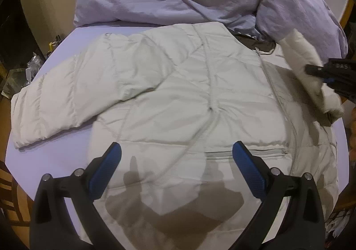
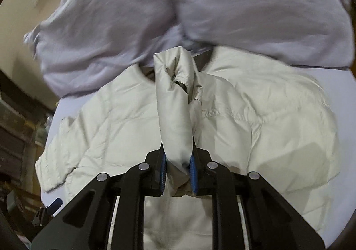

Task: Fold large clothes
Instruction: 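Fold the held sleeve across the jacket body and release with the right gripper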

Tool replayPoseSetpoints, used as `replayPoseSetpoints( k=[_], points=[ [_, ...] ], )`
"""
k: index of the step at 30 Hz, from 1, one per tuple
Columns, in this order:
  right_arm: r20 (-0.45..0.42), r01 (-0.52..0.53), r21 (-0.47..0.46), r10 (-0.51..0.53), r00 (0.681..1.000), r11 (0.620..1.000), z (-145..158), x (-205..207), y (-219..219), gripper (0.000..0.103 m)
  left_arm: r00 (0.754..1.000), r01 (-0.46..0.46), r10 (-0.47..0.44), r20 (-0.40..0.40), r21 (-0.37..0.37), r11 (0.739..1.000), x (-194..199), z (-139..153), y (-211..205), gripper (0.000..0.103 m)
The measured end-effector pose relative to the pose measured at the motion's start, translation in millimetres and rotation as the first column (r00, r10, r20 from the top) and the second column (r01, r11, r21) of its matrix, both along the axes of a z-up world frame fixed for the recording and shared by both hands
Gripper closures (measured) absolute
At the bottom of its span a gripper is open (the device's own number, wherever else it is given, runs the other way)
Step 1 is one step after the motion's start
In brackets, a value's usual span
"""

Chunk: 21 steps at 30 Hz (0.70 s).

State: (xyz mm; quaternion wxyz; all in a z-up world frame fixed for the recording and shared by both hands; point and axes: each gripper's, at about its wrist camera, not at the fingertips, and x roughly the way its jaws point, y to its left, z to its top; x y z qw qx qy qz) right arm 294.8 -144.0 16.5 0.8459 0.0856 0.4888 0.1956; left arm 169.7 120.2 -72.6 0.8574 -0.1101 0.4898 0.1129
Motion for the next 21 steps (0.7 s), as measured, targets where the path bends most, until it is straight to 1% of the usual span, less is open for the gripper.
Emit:
replayPoseSetpoints(
  k=[3,4,6,8,9,10,11,12,13,16,19,21],
  points=[
    [-0.024,-0.033,-0.018,0.033,0.999,0.999,-11.2,-6.0,28.7,0.085,1.000,-0.012,0.012,0.002,0.004,1.000,-4.1,1.6,11.6,0.004],
    [-0.032,-0.039,-0.024,0.038,0.999,0.999,-13.1,-7.9,32.0,0.085,1.000,-0.017,0.017,0.002,0.005,1.000,-5.8,2.1,16.3,0.004],
    [-0.055,-0.051,-0.049,0.048,0.997,0.998,-26.0,-9.7,44.2,0.084,1.000,-0.026,0.026,0.001,0.005,1.000,-8.4,2.9,24.2,0.004],
    [-0.071,-0.066,-0.075,0.060,0.996,0.995,-36.3,-13.9,43.6,0.079,0.999,-0.037,0.037,0.001,0.003,0.999,-11.6,3.2,32.9,0.004],
    [-0.074,-0.078,-0.090,0.071,0.995,0.993,-39.8,-16.4,45.0,0.077,0.999,-0.041,0.041,0.001,0.004,0.999,-13.3,3.4,37.2,0.004],
    [-0.067,-0.085,-0.093,0.079,0.995,0.992,-41.5,-16.8,47.6,0.071,0.999,-0.045,0.045,0.000,0.005,0.999,-14.3,3.3,39.7,0.004],
    [-0.057,-0.093,-0.081,0.088,0.994,0.992,-38.5,-19.0,47.5,0.061,0.999,-0.051,0.051,0.000,0.006,0.999,-15.9,3.1,43.9,0.004],
    [-0.049,-0.092,-0.066,0.089,0.995,0.994,-35.7,-19.8,45.9,0.057,0.998,-0.056,0.056,-0.002,0.007,0.998,-16.6,2.8,48.3,0.004],
    [-0.021,-0.078,-0.037,0.077,0.997,0.996,-26.8,-21.8,39.1,0.051,0.998,-0.061,0.061,-0.003,0.007,0.998,-17.3,2.5,51.9,0.004],
    [0.034,-0.018,-0.014,0.018,0.999,1.000,-15.0,-18.9,26.3,0.050,0.997,-0.074,0.074,-0.005,0.004,0.997,-19.1,1.9,61.7,0.004],
    [0.007,0.057,-0.040,-0.057,0.998,0.998,-19.5,-6.8,14.0,0.050,0.997,-0.077,0.077,-0.004,0.003,0.997,-20.8,1.9,68.0,0.004],
    [-0.003,0.080,-0.063,-0.081,0.997,0.995,-27.1,-3.6,13.2,0.050,0.997,-0.077,0.077,-0.002,0.005,0.997,-20.2,2.1,71.0,0.004]
  ],
)
